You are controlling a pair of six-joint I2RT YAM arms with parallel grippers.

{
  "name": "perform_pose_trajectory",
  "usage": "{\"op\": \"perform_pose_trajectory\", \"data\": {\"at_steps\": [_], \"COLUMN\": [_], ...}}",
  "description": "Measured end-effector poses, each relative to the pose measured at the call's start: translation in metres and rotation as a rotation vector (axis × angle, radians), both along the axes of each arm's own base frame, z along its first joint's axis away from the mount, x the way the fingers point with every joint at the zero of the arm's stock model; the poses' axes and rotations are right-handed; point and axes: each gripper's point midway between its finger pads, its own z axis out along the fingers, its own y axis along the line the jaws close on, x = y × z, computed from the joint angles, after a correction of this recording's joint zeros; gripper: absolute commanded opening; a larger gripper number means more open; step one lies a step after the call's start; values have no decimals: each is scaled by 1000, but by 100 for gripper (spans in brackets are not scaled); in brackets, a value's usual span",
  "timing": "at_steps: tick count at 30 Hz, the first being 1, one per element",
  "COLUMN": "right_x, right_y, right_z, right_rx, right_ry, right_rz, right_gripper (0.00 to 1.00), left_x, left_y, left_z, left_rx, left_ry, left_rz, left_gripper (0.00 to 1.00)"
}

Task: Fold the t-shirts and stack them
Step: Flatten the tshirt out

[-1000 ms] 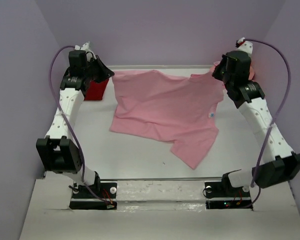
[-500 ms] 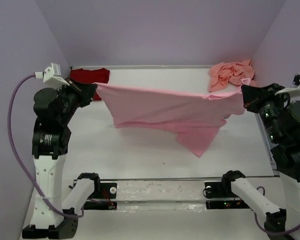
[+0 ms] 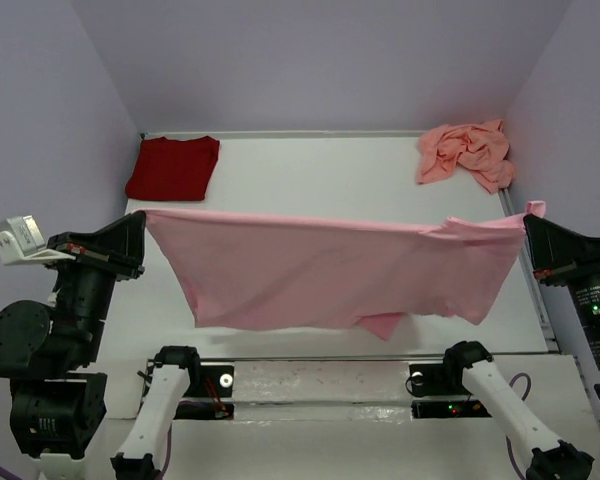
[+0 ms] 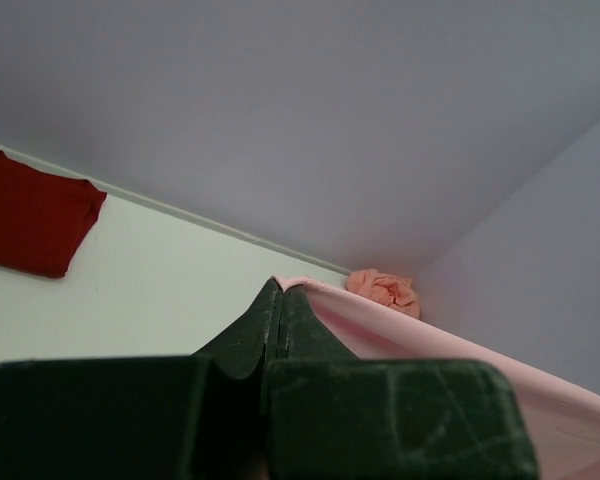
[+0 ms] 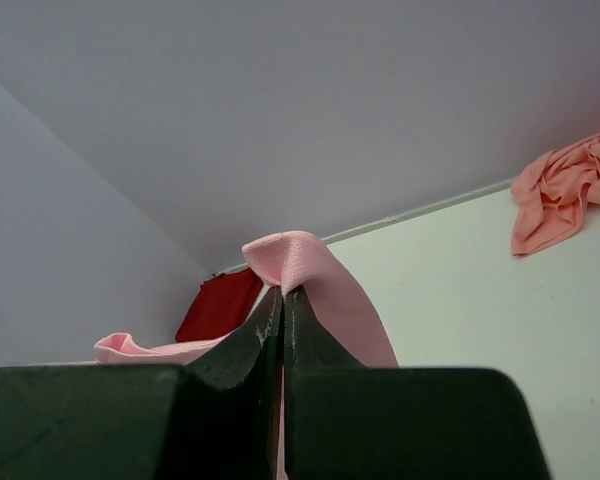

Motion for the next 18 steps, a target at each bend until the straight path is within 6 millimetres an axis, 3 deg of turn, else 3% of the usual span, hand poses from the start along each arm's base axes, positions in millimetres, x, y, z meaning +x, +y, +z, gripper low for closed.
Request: {"op": "perform_pose_trajectory", "data": {"at_steps": [7, 12, 15, 18], "right_x": [-6, 8, 32, 66], "right_y": [4, 9, 15, 24], "right_z": [12, 13, -7, -39], "right_rx": [-4, -21, -43, -70], "right_ry": [-24, -19, 20, 109], "right_rz": [28, 37, 38, 40], "right_gripper": [0, 0, 0, 0], "left_x": [0, 8, 25, 49], "left_y": [2, 4, 5, 6], "left_z": [-20, -26, -46, -73], "left_rx": [-2, 0, 8, 20], "left_ry": [78, 96, 147, 233], "left_rz": [9, 24, 33, 44], "left_gripper": [0, 0, 0, 0]}}
